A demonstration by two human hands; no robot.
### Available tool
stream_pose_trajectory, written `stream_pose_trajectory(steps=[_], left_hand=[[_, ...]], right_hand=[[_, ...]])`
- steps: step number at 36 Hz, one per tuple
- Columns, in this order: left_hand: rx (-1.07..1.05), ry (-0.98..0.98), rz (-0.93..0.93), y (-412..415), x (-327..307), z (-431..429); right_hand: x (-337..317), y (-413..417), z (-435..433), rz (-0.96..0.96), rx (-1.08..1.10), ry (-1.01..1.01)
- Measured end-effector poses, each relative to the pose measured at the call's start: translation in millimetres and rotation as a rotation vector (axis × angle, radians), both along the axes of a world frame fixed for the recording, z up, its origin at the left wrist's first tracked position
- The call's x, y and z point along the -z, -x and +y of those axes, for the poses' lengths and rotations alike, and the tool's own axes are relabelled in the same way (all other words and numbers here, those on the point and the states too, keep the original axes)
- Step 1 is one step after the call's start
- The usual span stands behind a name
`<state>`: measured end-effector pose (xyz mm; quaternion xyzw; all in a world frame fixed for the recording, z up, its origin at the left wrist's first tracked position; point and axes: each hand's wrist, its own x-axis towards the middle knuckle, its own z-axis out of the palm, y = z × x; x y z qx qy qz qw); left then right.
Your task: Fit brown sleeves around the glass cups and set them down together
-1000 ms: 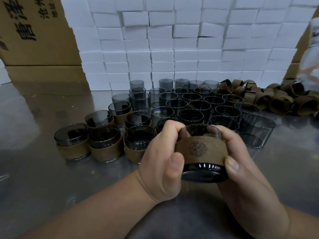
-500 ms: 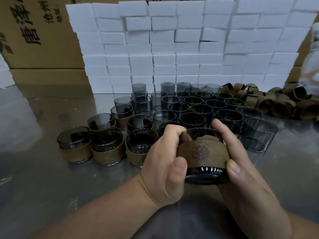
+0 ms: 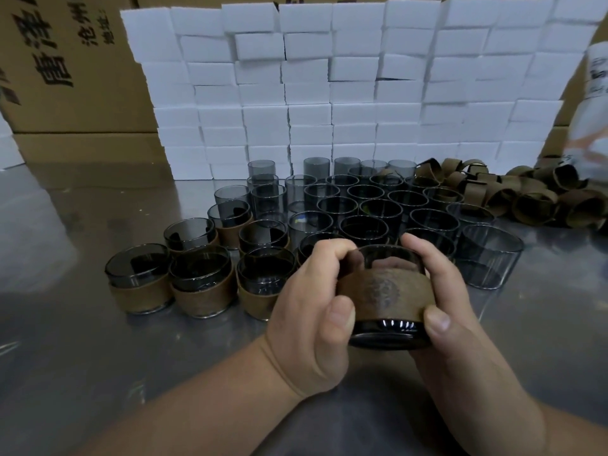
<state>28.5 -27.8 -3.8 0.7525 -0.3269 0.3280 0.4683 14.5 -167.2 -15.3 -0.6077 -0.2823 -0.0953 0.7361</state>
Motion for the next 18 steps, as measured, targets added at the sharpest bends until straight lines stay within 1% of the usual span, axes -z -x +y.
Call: stream_pose_trajectory(steps=[2, 6, 10, 12, 18], left_hand=[[-0.015, -0.001, -0.002, 0.1, -0.7, -1.7], [0.078, 0.088, 0.099, 8.4, -3.1, -7.1], [0.140, 0.177, 0.178, 15.1, -4.5, -10.7], [0.180, 0.218, 0.225, 17.3, -5.8, -11.7], [0.185, 0.185, 0.215, 23.4, -7.4, -14.9]], right_hand=[[1.2, -2.2, -2.4, -0.025, 0.031, 0.036], [4.8, 0.2, -3.9, -0.065, 0.102, 0.050], [3.7, 5.9, -5.1, -0.141, 0.153, 0.132], [2.9, 7.4, -4.9, -0.163, 0.169, 0.130], [-3.7, 13.6, -5.0, -0.143, 0.142, 0.184]])
